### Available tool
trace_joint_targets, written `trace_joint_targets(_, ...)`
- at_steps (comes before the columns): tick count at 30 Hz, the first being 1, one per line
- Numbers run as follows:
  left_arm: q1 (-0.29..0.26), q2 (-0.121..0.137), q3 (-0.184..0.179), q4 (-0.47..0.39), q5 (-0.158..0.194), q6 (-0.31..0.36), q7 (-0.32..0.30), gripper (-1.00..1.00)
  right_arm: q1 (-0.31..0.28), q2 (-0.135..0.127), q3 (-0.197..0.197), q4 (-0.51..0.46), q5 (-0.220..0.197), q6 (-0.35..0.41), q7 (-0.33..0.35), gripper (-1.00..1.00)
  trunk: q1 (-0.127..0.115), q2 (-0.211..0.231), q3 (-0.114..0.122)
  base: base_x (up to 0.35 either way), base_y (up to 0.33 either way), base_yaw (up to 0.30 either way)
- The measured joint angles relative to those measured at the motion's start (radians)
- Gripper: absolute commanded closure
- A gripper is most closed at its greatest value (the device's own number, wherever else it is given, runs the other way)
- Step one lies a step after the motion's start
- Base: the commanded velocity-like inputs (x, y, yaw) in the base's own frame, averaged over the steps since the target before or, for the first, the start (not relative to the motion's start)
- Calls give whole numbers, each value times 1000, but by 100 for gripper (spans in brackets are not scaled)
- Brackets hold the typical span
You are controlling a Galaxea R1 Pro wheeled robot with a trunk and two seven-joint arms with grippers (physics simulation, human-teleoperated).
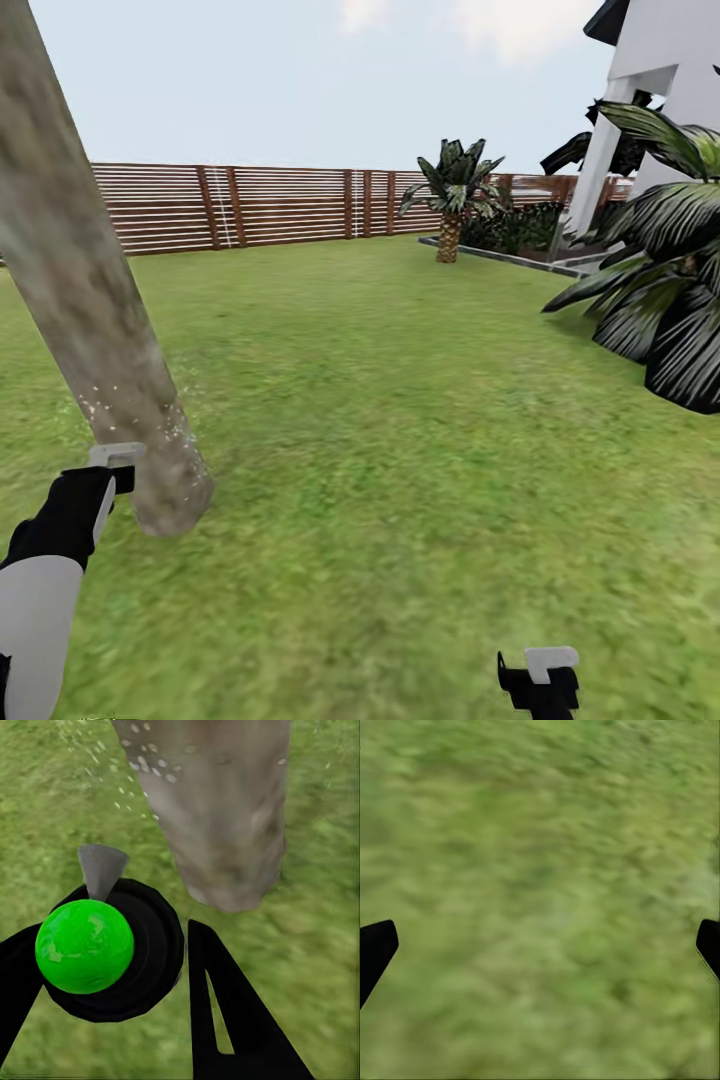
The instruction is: In the garden, pick up the pesticide atomizer on the floor and spray pesticide onto both trees until each tree trunk is fully covered.
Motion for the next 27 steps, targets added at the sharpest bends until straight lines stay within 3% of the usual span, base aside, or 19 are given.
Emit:
trace_joint_targets(8, 3, -3, -1, 10, 2, -1, 2, 100, 0, 2, 0, 0, 0, 0, 0, -100, 0, 0, 0, 140, -270, 274)
trace_joint_targets(17, 4, -61, -1, 29, -1, -2, 3, 100, 0, 2, 0, 0, 0, 0, 0, -100, 0, 0, 0, 140, -270, 41)
trace_joint_targets(21, 16, -51, 2, 55, -5, -3, 6, 100, 0, 2, 0, 0, 0, 0, 0, -100, 0, 0, 0, 155, -261, 0)
trace_joint_targets(27, 67, -1, 37, 65, -9, -4, 10, 100, 0, 2, 0, 0, 0, 0, 0, -100, 0, 0, 0, 254, -169, 13)
